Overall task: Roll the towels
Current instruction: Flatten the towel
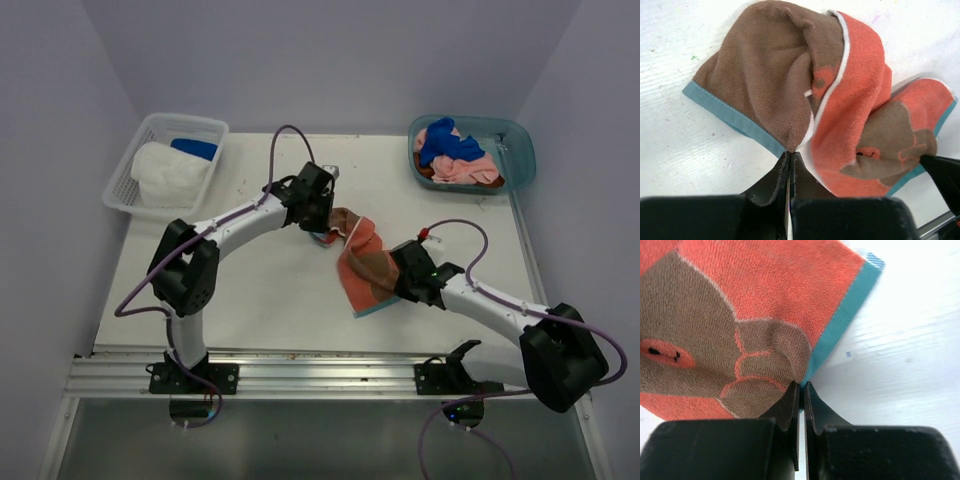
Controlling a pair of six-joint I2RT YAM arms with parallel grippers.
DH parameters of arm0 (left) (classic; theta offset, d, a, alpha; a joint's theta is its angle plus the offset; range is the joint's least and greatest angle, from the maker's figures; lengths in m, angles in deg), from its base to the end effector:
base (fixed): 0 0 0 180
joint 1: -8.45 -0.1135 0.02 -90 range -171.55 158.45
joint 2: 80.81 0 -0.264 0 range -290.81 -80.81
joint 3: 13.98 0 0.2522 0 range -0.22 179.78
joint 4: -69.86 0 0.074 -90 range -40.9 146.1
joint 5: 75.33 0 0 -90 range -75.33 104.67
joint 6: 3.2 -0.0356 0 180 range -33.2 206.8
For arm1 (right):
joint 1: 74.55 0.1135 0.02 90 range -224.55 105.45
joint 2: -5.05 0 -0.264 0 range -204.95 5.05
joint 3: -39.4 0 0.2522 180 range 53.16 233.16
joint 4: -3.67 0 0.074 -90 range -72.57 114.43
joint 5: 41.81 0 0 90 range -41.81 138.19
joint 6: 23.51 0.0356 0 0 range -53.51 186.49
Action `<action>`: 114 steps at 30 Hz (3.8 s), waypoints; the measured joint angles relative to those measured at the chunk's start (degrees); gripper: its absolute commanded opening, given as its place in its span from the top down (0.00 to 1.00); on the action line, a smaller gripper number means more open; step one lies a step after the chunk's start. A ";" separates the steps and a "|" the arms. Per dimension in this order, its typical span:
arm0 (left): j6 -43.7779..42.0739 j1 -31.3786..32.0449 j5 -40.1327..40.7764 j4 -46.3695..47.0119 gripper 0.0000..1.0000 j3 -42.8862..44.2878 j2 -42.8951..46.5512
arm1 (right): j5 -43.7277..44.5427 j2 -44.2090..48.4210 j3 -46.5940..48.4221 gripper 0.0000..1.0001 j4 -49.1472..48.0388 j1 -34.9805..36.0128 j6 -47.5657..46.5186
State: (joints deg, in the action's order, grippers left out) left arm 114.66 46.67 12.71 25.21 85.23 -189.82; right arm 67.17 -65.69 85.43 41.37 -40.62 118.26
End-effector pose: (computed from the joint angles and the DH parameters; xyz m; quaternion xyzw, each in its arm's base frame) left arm 0.3278 -0.2597 0.2310 0.0912 0.9478 -0.1801 0.2470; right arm 0.1823 0.1087 0.1619 0.1874 0.9402 0.0426 0.2813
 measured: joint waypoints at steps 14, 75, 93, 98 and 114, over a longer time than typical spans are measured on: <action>-0.13 -20.26 0.02 -0.33 1.00 -19.69 26.45 | 2.60 9.62 0.02 1.00 5.01 -15.58 -8.63; -1.03 -20.96 -6.43 1.20 1.00 -26.10 26.53 | -3.91 4.39 21.14 0.97 7.23 -19.85 -19.34; -0.85 -20.96 -7.74 1.29 1.00 -26.10 25.51 | -7.61 2.08 4.24 0.47 8.02 -4.66 -16.79; -0.83 -20.96 -8.13 1.29 1.00 -26.10 25.35 | -8.20 0.33 2.95 0.51 6.82 -4.04 -15.28; -0.44 -20.96 -8.09 1.27 1.00 -26.10 25.35 | -6.78 0.31 4.17 1.00 6.01 -3.98 -14.47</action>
State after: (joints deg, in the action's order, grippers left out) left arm 114.22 25.71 4.63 26.47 59.13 -164.47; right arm 60.40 -65.39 89.61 47.38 -44.60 103.79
